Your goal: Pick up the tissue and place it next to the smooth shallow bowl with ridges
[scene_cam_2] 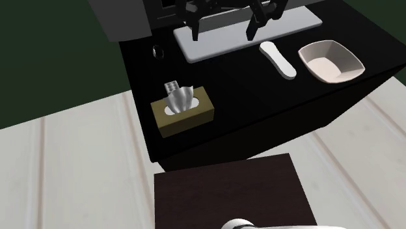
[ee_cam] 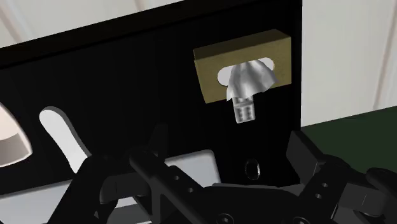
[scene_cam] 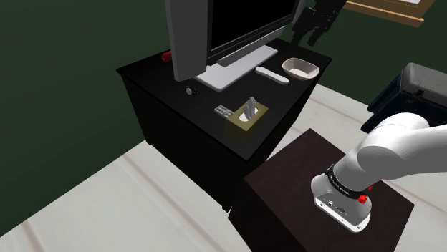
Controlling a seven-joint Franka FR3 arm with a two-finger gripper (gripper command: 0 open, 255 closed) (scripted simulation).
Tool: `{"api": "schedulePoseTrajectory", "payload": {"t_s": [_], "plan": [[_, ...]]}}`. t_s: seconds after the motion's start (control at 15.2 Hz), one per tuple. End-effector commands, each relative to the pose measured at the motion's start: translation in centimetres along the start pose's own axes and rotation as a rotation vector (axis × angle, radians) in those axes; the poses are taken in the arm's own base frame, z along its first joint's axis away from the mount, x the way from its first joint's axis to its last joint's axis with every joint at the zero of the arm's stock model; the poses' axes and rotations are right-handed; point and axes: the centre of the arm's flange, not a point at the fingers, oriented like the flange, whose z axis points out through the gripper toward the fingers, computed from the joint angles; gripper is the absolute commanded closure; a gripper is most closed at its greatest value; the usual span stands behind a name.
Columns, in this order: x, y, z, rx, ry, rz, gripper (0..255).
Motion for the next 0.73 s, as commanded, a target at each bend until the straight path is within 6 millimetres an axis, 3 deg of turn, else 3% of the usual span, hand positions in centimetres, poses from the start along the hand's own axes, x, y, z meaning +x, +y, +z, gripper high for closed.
{"api": "schedulePoseTrajectory", "payload": {"t_s": [0.0,0.66], "plan": [[0.0,0.0,0.0,0.0,0.0,0.0,0],[7.0,-8.2,12.4,-0.244,-0.186,0.136,0]]}}
